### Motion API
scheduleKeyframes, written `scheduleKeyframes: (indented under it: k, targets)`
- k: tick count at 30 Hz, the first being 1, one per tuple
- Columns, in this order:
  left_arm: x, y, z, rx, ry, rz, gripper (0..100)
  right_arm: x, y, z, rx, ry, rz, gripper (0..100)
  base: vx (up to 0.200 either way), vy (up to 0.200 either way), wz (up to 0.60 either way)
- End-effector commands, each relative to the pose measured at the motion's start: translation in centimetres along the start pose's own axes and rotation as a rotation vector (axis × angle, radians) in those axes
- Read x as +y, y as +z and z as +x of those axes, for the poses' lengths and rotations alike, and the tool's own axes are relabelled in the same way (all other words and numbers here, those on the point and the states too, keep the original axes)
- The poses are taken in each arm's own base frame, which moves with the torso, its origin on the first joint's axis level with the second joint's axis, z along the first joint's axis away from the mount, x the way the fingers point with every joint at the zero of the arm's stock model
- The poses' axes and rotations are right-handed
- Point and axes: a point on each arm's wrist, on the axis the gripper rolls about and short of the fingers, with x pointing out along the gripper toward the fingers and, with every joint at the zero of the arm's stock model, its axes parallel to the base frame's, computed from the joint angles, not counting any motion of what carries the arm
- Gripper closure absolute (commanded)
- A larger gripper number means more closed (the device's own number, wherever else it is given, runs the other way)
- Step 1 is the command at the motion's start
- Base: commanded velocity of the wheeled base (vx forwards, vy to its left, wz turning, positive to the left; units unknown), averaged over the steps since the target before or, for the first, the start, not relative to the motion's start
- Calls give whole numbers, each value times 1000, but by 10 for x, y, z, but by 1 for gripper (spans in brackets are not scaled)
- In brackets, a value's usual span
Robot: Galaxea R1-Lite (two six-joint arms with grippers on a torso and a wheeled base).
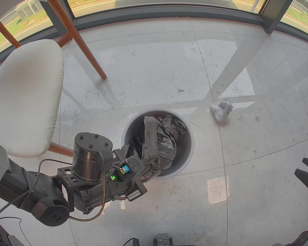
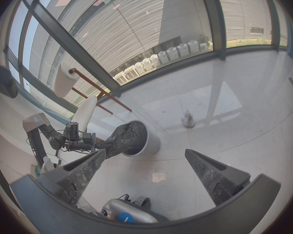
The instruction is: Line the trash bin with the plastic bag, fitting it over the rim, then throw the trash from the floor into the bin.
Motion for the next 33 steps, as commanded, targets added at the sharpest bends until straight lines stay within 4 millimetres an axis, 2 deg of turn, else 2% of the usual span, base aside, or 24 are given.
scheduleKeyframes:
  k: [1, 15, 18, 22, 29, 33]
  targets:
    - [-2, 0, -2, -10, 17, 0, 100, 2, 25, 53, 186, 89, 26, 0, 0, 0, 0]
    - [-15, 1, -1, -6, -10, 19, 100, 24, 40, 134, 375, 182, 36, 0, 0, 0, 0]
    - [-18, 3, -1, -6, 13, 26, 100, 33, 42, 165, 416, 157, 16, 0, 0, 0, 0]
    - [-22, 7, -1, -8, 37, 41, 100, 45, 41, 188, 435, 137, -11, 0, 0, 0, 0]
    - [-46, 18, -4, -23, 41, 83, 100, 68, 43, 226, 422, 82, -67, 0, 0, 0, 0]
    - [-50, 17, -4, -23, 30, 114, 100, 75, 43, 241, 411, 52, -84, 0, 0, 0, 0]
